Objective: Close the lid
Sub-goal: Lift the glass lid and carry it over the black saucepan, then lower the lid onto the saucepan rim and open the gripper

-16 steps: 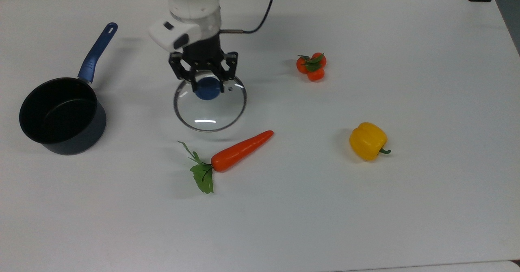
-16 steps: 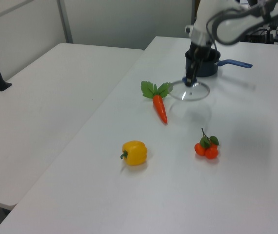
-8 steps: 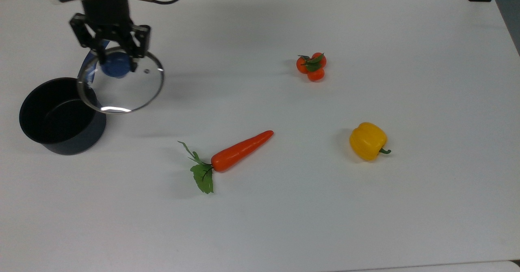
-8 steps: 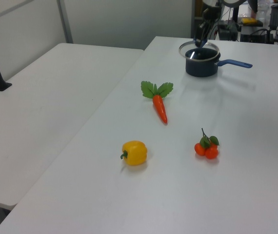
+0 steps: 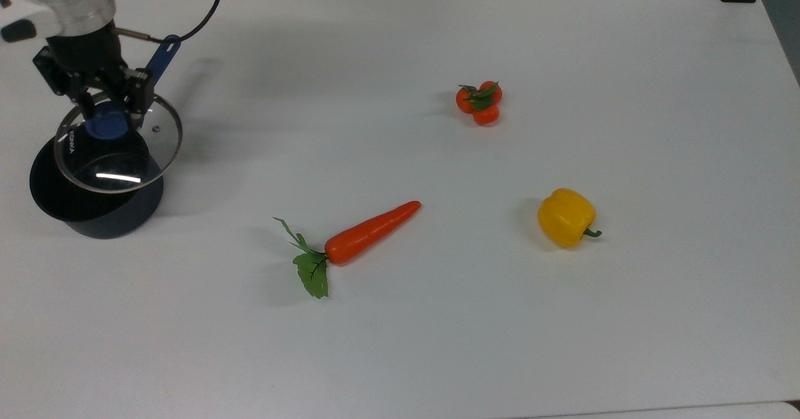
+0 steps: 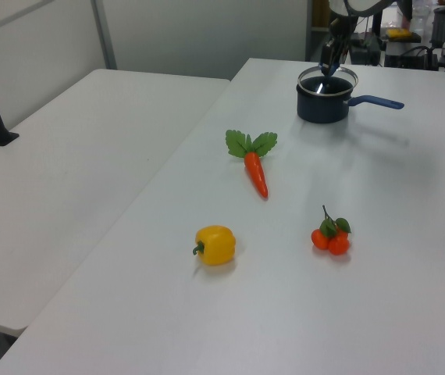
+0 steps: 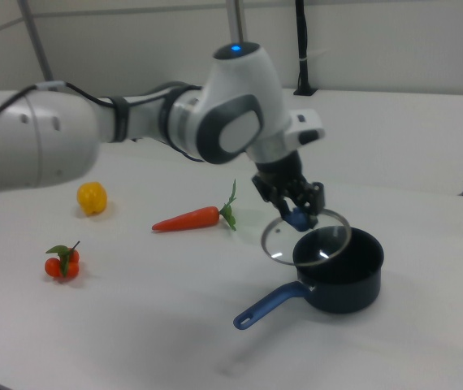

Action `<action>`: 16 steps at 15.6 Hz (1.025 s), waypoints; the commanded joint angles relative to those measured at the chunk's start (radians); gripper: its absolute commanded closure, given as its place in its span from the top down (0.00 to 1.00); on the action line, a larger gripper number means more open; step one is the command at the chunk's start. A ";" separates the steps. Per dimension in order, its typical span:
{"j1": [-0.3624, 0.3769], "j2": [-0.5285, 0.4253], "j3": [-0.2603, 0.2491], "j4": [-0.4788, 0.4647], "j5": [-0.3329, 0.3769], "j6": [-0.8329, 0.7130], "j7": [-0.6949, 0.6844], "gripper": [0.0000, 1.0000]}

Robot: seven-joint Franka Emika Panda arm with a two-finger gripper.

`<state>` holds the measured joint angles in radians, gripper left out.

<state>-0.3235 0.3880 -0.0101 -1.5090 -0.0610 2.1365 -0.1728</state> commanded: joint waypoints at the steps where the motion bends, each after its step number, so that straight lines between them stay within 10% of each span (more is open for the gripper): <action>1: -0.031 0.087 0.006 0.119 0.056 0.008 -0.022 0.39; 16: -0.066 0.132 0.006 0.115 0.098 0.085 -0.024 0.39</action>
<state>-0.3845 0.5191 -0.0096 -1.4062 0.0161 2.2132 -0.1737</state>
